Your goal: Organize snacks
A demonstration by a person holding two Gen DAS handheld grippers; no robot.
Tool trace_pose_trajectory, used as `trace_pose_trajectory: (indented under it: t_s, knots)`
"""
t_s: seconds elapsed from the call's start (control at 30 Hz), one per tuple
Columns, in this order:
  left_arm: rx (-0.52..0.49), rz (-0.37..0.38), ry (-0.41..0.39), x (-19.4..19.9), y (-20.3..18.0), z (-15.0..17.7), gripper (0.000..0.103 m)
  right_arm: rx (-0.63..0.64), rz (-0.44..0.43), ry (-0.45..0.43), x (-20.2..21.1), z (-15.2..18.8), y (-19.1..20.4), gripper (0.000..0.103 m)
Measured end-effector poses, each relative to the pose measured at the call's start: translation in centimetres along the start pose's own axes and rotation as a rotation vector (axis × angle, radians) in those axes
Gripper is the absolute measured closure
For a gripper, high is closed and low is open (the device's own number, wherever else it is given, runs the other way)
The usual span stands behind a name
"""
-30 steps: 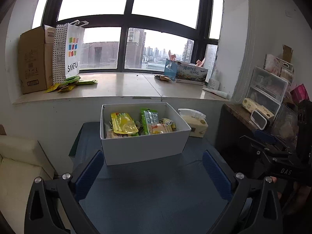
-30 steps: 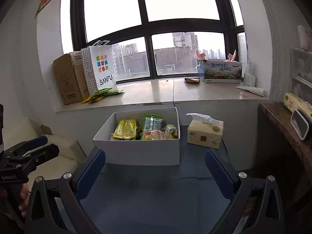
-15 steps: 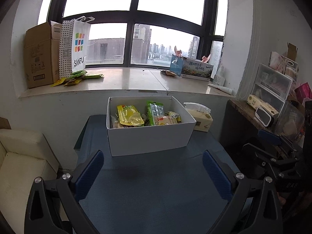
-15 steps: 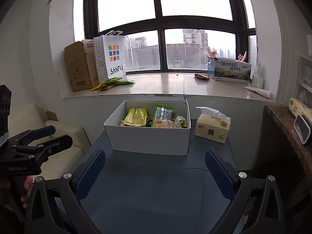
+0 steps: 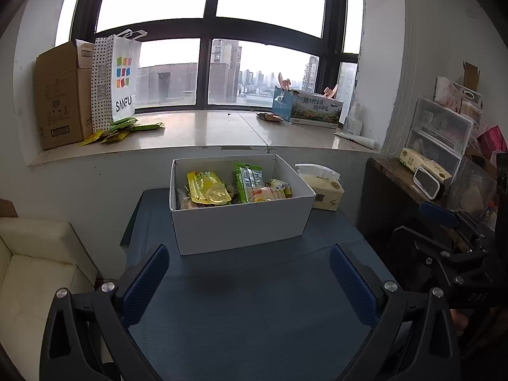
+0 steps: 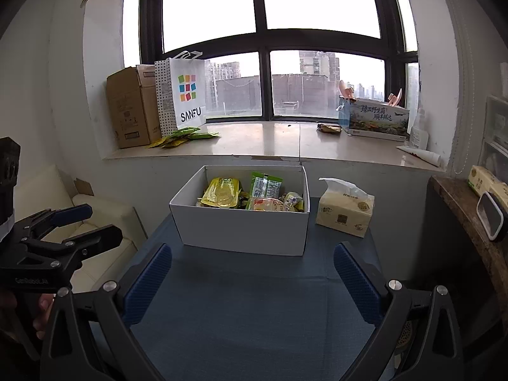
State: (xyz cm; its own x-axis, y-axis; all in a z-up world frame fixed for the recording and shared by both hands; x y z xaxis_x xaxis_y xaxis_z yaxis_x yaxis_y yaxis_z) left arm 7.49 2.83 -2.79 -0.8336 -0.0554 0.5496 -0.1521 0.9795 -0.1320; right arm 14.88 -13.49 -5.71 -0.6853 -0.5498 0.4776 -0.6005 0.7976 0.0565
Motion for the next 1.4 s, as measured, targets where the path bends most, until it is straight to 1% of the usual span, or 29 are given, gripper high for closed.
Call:
trace_pose_trajectory:
  t_s: [0.57, 0.67, 1.4]
  knots:
    - [-0.017, -0.003, 0.003, -0.03, -0.40, 0.14, 0.000, 0.004, -0.006, -0.003, 0.15, -0.04, 0.12, 0.000]
    - [-0.020, -0.012, 0.001, -0.04, -0.34, 0.14, 0.000, -0.005, -0.019, 0.003, 0.02, 0.12, 0.16, 0.000]
    - [-0.015, -0.012, 0.003, -0.10, -0.26, 0.32, 0.000, -0.003, -0.022, 0.010, -0.05, 0.17, 0.06, 0.000]
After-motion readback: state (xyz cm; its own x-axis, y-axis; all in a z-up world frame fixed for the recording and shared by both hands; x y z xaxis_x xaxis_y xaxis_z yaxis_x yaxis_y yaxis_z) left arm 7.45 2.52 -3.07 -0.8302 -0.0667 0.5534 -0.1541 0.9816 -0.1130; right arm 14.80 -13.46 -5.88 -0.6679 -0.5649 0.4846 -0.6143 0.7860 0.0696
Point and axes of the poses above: each gripper's, at about its wrist camera, not at the fingertips, and x roughly against the way its jaws point, y to its left, z to its underside, the point moved 10 cm from there along -x, roughly the way its jaws point, and after that the axes turned 2 degrees about z, right-handed, at the moved point
